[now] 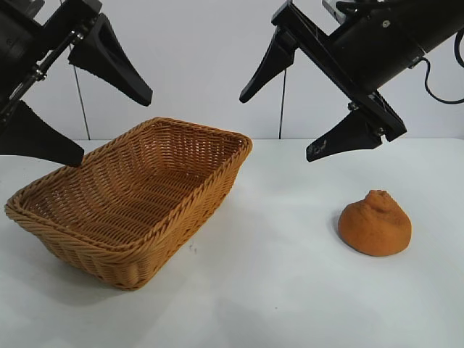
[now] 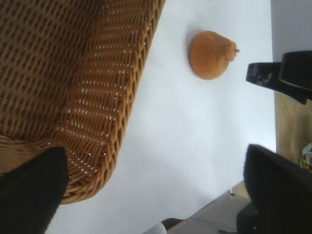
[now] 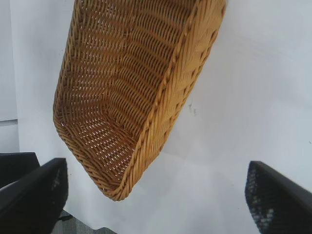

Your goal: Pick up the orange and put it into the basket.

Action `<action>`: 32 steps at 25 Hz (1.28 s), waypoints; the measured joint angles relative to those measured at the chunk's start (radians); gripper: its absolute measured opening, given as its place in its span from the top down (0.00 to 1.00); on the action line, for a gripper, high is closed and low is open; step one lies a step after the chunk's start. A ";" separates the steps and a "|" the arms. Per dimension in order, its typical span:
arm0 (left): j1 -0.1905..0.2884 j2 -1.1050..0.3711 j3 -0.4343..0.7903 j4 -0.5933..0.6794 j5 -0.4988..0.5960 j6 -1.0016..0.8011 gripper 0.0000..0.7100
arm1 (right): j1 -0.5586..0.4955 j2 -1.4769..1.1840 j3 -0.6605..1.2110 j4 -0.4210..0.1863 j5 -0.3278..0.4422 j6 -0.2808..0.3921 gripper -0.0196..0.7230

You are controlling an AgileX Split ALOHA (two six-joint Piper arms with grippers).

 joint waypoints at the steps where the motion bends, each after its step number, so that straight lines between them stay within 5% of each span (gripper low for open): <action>1: 0.000 0.000 0.000 0.000 0.000 0.000 0.02 | 0.000 0.000 0.000 0.000 0.000 0.000 0.06; 19: 0.000 0.000 0.000 0.000 -0.012 -0.002 0.02 | 0.000 0.000 0.000 0.000 0.000 0.000 0.06; 26: 0.000 0.000 0.000 0.012 0.060 -0.111 0.02 | 0.000 0.000 0.000 0.000 0.000 0.000 0.06; 32: 0.000 -0.071 0.000 0.176 0.117 -0.328 0.02 | 0.000 0.000 0.000 0.000 0.000 0.000 0.06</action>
